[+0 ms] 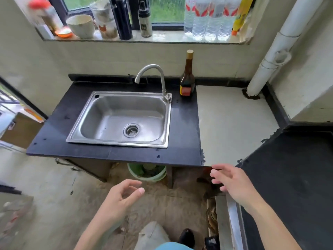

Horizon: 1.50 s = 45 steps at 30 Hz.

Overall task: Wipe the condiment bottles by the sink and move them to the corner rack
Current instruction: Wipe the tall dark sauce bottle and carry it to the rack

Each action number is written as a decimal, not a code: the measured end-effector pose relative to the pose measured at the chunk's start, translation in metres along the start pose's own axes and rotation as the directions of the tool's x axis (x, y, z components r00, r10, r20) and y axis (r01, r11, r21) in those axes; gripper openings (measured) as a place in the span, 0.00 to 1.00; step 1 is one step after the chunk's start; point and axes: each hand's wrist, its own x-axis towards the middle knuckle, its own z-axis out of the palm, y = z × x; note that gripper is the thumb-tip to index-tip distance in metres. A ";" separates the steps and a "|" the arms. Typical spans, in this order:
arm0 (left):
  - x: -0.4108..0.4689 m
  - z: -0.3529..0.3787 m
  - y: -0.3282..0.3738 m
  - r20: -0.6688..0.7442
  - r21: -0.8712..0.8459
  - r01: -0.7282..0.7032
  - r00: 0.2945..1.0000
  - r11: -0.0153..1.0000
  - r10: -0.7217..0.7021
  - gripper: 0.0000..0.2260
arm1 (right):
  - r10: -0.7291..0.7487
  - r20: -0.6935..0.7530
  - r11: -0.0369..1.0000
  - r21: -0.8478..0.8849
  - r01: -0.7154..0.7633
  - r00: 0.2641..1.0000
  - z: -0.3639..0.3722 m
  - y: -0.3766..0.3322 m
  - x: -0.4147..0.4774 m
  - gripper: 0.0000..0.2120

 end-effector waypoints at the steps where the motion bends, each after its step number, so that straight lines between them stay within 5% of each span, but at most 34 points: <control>1: 0.009 -0.004 0.001 -0.010 0.004 0.016 1.000 1.000 -0.016 0.04 | 0.005 -0.001 1.000 -0.006 -0.005 1.000 -0.003 -0.006 0.012 0.09; 5: 0.064 -0.028 0.013 -0.074 -0.015 0.049 0.996 0.999 -0.050 0.03 | 0.022 -0.029 0.997 -0.077 -0.025 0.999 -0.014 -0.027 0.065 0.10; 9: 0.135 -0.050 0.045 -0.079 -0.029 0.031 0.996 0.999 -0.033 0.17 | 0.046 -0.084 0.996 -0.076 -0.052 0.995 -0.014 -0.052 0.111 0.11; 17: 0.255 -0.043 0.114 0.048 -0.038 -0.097 0.994 0.995 0.098 0.06 | 0.051 -0.081 0.993 -0.106 -0.060 0.995 -0.013 -0.117 0.198 0.11; 22: 0.285 -0.029 0.111 0.138 -0.004 -0.052 0.989 0.999 0.052 0.04 | 0.065 -0.039 0.969 -0.237 -0.072 0.997 -0.029 -0.149 0.263 0.13; 26: 0.297 -0.020 0.101 0.123 -0.014 0.045 0.992 0.999 -0.043 0.04 | -0.117 -0.118 0.925 -0.376 0.065 0.986 -0.041 -0.193 0.345 0.19; 32: 0.314 0.008 0.111 0.055 -0.062 0.114 0.992 0.992 -0.110 0.04 | -0.439 -0.210 0.758 -0.609 0.234 0.874 -0.033 -0.272 0.449 0.31; 38: 0.357 0.043 0.137 0.071 -0.037 0.100 0.993 0.994 -0.097 0.06 | -0.512 -0.164 0.636 -0.732 0.244 0.843 -0.024 -0.281 0.492 0.16; 45: 0.451 0.071 0.202 -0.014 0.152 -0.082 0.996 0.985 0.085 0.17 | -0.542 -0.202 0.736 -0.583 0.344 0.816 -0.049 -0.268 0.495 0.10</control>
